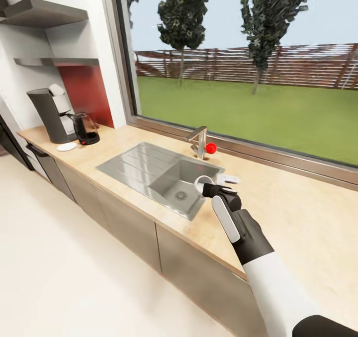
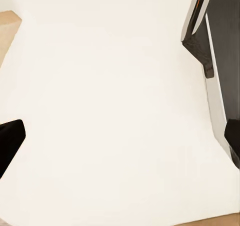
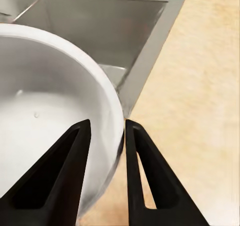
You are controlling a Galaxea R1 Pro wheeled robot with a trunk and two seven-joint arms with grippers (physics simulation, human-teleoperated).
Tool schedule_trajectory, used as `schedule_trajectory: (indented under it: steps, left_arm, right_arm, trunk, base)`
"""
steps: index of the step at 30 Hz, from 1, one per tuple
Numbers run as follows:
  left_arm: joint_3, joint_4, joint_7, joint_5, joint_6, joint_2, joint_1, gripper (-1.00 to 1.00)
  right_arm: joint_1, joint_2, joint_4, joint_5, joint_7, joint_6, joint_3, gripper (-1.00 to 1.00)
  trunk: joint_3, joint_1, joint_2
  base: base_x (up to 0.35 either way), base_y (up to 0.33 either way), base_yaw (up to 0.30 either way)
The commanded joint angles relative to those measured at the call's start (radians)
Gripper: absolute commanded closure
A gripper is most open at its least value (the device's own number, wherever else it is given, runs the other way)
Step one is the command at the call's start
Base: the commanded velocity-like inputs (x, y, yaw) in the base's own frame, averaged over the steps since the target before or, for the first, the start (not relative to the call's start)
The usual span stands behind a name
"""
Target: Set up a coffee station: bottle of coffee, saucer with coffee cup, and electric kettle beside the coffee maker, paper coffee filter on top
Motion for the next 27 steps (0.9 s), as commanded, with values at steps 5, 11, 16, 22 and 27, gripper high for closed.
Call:
schedule_trajectory:
  steps: [5, 11, 16, 22, 27]
  left_arm:
    - [0.004, 0.0, 0.002, 0.004, -0.003, 0.001, 0.0, -1.0]
    - [0.005, 0.0, 0.001, 0.004, -0.003, 0.001, 0.0, -1.0]
    - [0.005, -0.001, 0.0, 0.004, -0.003, 0.001, 0.0, -1.0]
    - [0.004, -0.002, 0.0, 0.004, -0.003, 0.001, 0.0, -1.0]
    - [0.005, -0.002, 0.0, 0.005, 0.001, 0.002, 0.0, -1.0]
  right_arm:
    - [-0.001, 0.0, -0.002, -0.011, -0.009, 0.001, 0.002, 1.0]
    - [-0.001, 0.0, -0.002, -0.011, -0.009, 0.001, 0.002, 1.0]
    - [-0.001, 0.0, -0.001, -0.011, -0.009, 0.001, 0.002, 1.0]
    - [-0.001, 0.0, -0.001, -0.011, -0.009, 0.001, 0.002, 1.0]
    - [-0.001, 0.0, -0.001, -0.011, -0.009, 0.001, 0.002, 1.0]
  trunk:
    - [0.005, 0.0, -0.001]
    - [0.013, 0.0, -0.001]
    - [0.019, 0.0, -0.001]
    - [0.027, 0.0, -0.001]
    - [0.035, 0.0, -0.001]
  base:
    - [0.0, 0.196, 0.183]
    - [0.0, 0.297, 0.184]
    - [0.0, 0.302, 0.184]
    - [0.0, 0.303, 0.151]
    - [0.025, 0.303, 0.106]
